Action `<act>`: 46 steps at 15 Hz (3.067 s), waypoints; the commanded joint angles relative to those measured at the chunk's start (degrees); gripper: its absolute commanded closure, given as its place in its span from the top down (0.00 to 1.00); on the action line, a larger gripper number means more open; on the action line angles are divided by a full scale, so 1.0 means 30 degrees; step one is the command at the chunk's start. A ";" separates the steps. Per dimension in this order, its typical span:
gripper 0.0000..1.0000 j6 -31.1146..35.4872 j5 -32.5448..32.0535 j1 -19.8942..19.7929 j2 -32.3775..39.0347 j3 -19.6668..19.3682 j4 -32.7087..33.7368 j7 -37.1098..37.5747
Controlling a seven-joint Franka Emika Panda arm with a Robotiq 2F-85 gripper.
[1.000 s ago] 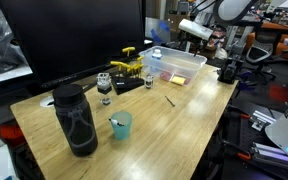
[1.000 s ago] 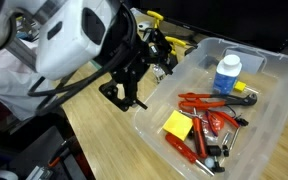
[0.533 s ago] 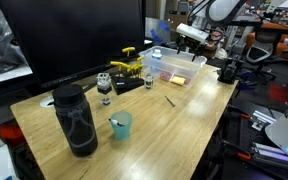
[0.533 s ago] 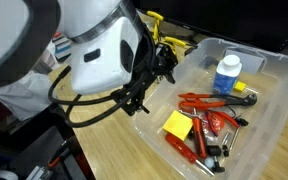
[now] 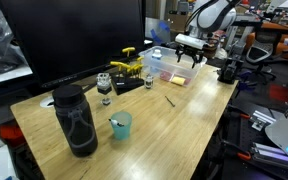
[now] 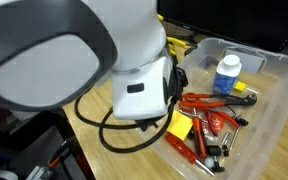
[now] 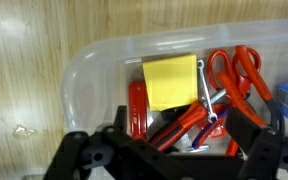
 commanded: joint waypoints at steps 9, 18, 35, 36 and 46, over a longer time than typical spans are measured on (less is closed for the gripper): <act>1.00 0.0021 0.2189 0.1218 0.3845 -0.1576 0.2523 -0.2103; 1.00 0.0330 0.1708 0.1780 0.3977 -0.2161 0.2513 -0.2041; 1.00 0.1381 0.1214 0.1941 0.4213 -0.2459 0.2534 -0.4190; 1.00 0.1586 0.1214 0.1970 0.4239 -0.2491 0.2517 -0.4168; 1.00 0.0454 0.3051 0.1693 0.4063 -0.1926 0.2563 -0.5393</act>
